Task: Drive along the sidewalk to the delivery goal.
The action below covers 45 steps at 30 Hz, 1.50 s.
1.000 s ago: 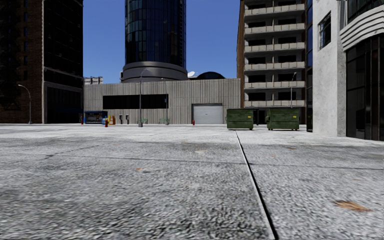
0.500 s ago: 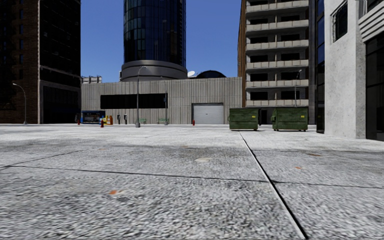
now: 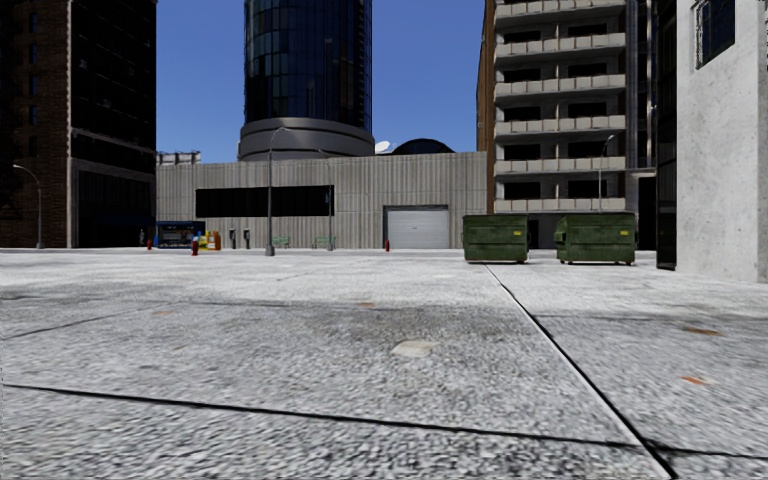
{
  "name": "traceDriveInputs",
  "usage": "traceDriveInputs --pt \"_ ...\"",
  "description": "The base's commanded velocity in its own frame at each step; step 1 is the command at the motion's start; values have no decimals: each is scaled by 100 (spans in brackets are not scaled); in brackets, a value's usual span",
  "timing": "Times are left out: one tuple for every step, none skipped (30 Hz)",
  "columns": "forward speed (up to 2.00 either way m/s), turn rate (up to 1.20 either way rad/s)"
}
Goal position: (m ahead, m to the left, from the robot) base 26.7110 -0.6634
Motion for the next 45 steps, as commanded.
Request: traceDriveInputs --pt "200 0" --pt "200 0" --pt "200 0" --pt "200 0" --pt "200 0" --pt "200 0" --pt "200 0" --pt "200 0" --pt "200 0" --pt "200 0" --pt "200 0" --pt "200 0" --pt "200 0" --pt "200 0" --pt "200 0" --pt "200 0" --pt "200 0" --pt "200 0" --pt "200 0" --pt "200 0" --pt "200 0" --pt "200 0" --pt "200 0" --pt "200 0" --pt "200 0" --pt "200 0" --pt "200 0" --pt "200 0" --pt "200 0" --pt "200 0" --pt "200 0" --pt "200 0" --pt "200 0" --pt "200 0" --pt "200 0" --pt "200 0" --pt "200 0" --pt "200 0" --pt "200 0" --pt "200 0" --pt "200 0" --pt "200 0" --pt "200 0" --pt "200 0" --pt "200 0"
